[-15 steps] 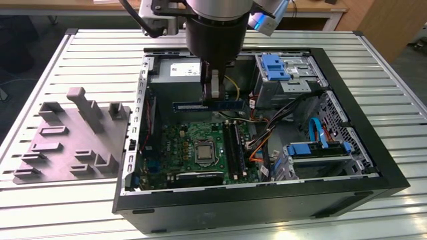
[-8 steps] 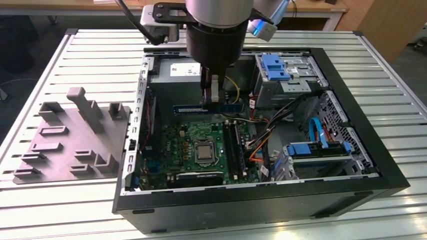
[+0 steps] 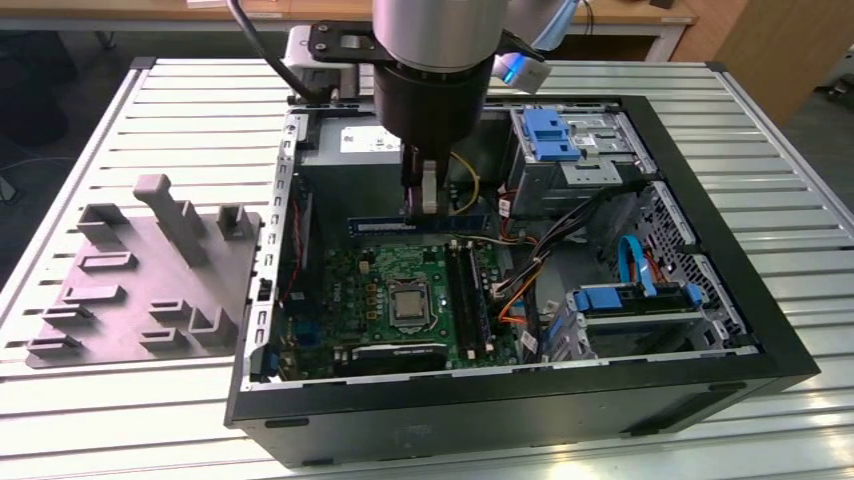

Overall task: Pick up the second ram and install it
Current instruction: 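Pick up the second ram and move it above second insertion slot, then insert the second ram into the second slot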

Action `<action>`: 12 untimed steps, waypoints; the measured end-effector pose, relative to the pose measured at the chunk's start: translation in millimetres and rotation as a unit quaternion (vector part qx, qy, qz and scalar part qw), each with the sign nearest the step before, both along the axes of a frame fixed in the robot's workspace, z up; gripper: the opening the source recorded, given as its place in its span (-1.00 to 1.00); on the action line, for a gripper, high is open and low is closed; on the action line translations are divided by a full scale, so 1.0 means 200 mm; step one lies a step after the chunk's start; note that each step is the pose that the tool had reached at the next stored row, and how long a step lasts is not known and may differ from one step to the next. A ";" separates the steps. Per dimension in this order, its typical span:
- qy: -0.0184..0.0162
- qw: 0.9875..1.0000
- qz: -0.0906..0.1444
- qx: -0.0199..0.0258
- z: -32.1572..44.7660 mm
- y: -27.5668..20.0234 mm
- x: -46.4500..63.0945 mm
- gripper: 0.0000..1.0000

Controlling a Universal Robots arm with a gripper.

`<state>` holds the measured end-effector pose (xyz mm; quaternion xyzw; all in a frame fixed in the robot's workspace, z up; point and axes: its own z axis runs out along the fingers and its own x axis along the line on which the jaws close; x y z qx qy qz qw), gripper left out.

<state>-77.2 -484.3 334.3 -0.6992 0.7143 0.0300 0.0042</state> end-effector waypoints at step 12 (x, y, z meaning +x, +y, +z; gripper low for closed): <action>0.000 1.000 0.000 0.000 -0.006 0.000 0.00 -0.77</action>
